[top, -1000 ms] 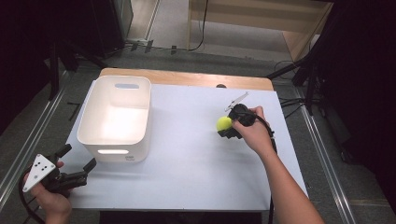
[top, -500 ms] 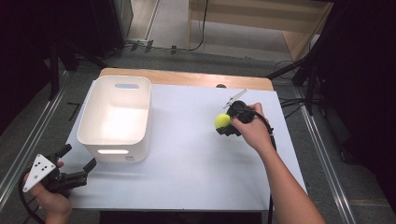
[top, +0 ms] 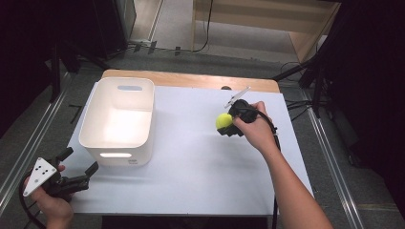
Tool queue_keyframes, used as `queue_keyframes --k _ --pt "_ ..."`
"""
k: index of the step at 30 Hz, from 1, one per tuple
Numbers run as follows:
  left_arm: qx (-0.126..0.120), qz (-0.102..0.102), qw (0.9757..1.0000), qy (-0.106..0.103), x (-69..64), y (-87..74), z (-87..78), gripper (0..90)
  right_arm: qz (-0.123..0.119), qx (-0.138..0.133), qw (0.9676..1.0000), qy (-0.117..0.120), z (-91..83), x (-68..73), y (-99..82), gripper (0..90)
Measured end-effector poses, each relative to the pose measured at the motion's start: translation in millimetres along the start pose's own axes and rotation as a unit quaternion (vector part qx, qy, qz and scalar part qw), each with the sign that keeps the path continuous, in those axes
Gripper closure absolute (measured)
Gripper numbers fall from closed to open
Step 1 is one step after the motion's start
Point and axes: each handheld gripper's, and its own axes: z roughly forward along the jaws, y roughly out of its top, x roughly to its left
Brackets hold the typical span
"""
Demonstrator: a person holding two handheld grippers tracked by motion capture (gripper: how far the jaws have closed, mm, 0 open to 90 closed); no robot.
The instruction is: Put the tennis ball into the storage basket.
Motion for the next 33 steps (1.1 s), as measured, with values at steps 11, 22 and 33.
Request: queue_keyframes --k 11,22,33 --pt "0.000 0.000 1.0000 -0.001 0.1 0.0 -0.1 0.0 -0.009 -0.003 0.9999 0.007 -4.1 3.5 11.3 22.9" --pt "-0.001 -0.001 1.0000 -0.001 0.1 0.0 -0.1 0.0 -0.021 -0.009 0.9997 0.012 -7.0 8.1 21.3 22.9" --pt "-0.001 -0.001 1.0000 -0.001 0.1 0.0 -0.1 0.0 -0.029 -0.010 0.9994 0.015 -10.2 12.6 30.6 22.9"
